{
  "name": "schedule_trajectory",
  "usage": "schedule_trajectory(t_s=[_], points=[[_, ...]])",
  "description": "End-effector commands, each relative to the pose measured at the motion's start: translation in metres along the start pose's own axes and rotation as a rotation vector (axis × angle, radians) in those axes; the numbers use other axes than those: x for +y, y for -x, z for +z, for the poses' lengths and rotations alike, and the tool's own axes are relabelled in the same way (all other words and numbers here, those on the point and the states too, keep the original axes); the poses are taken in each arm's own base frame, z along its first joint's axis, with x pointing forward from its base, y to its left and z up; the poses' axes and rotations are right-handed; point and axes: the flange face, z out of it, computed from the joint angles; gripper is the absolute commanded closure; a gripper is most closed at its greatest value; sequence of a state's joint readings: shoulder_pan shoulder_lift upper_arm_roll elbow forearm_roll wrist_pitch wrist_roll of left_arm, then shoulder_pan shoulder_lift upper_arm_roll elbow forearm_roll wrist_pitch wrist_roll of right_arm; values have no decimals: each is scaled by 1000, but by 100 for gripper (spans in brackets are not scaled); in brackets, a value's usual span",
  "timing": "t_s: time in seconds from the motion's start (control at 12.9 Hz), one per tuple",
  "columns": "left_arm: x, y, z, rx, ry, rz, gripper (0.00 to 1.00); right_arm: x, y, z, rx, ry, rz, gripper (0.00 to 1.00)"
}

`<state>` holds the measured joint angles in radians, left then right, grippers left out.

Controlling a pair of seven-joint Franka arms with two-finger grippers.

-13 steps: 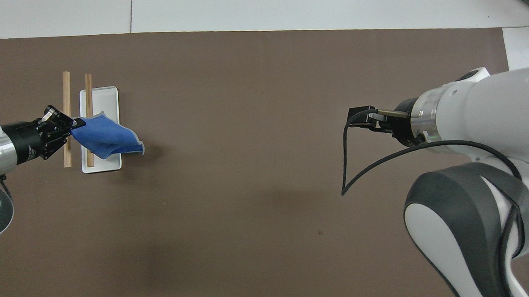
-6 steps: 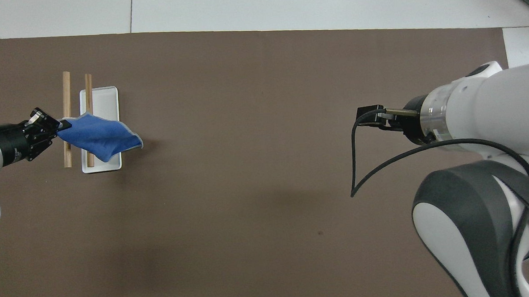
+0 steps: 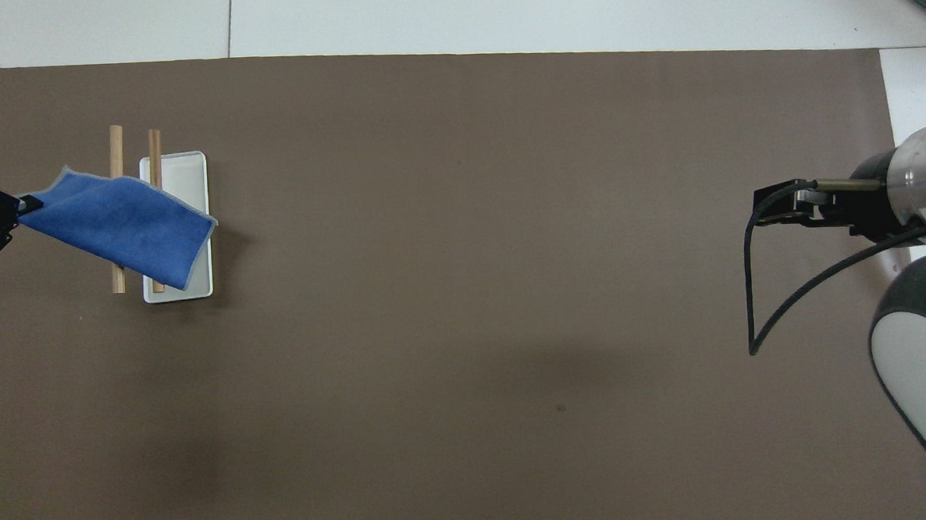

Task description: Right arm passes towel to left arm to hang

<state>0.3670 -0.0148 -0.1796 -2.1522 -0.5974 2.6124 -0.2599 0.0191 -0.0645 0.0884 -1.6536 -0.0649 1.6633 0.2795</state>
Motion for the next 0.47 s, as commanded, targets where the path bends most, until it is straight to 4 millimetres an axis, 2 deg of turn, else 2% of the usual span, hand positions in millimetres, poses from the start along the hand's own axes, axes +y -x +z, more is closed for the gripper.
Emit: schedule_trajectory(t_s=[0.0, 0.23, 0.39], points=[[-8, -9, 9, 23, -15, 4, 100, 8, -9, -3, -10, 20, 6, 0], [-16, -5, 18, 16, -51, 35, 100, 20, -11, -2, -23, 7, -17, 0], [-24, 5, 27, -2, -78, 50, 100, 24, -12, -1, -26, 5, -13, 0]])
